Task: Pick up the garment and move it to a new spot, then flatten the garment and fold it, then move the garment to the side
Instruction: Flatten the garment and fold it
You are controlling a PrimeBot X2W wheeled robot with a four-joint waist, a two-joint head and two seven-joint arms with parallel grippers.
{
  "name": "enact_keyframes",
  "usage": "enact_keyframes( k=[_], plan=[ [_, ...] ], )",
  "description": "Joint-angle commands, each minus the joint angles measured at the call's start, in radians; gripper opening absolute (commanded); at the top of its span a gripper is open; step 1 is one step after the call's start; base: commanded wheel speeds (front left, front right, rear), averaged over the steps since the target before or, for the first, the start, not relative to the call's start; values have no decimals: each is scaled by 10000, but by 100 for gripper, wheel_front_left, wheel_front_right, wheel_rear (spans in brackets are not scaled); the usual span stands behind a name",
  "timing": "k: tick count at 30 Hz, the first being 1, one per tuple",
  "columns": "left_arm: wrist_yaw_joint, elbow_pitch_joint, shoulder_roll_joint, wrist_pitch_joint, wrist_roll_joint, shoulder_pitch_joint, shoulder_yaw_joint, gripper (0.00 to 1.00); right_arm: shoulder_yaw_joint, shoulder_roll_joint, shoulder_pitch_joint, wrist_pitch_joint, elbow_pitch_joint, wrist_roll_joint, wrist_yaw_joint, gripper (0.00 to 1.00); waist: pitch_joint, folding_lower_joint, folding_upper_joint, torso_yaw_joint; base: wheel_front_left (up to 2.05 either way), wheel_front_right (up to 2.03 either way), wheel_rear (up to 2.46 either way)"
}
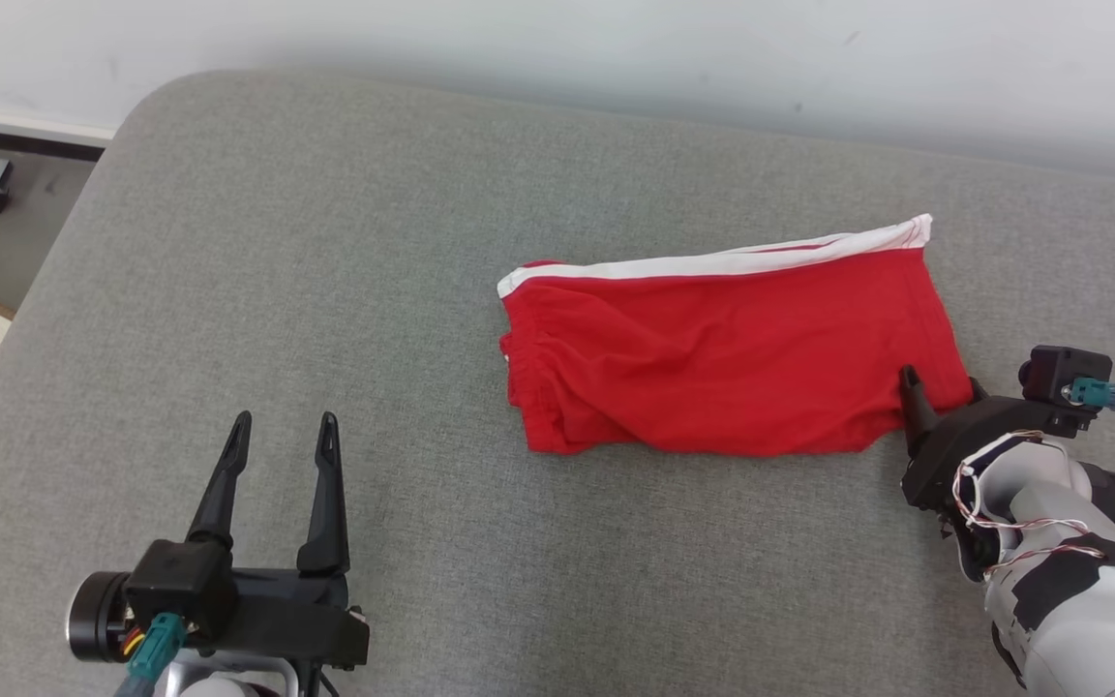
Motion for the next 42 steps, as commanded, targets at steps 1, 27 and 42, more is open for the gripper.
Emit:
enact_keyframes(
  k=[1, 27, 42],
  plan=[
    [-56, 44, -85, -29, 156, -3, 58, 100, 4, 135, 175, 171, 115, -28, -24, 45, 62, 0, 1, 61, 0, 0, 0],
    [-565, 999, -80, -28, 435, 1273, 283, 100, 960, -3, 3902, -458, -2888, 1414, -24, 0, -2388, 0, 1, -1144, 0, 0, 0],
    [-482, 931, -121, -28, 293, 1482, 212, 100, 501, -297, 4489, -92, -3530, 1361, -23, 0, -2401, 0, 1, -1581, 0, 0, 0]
  ],
)
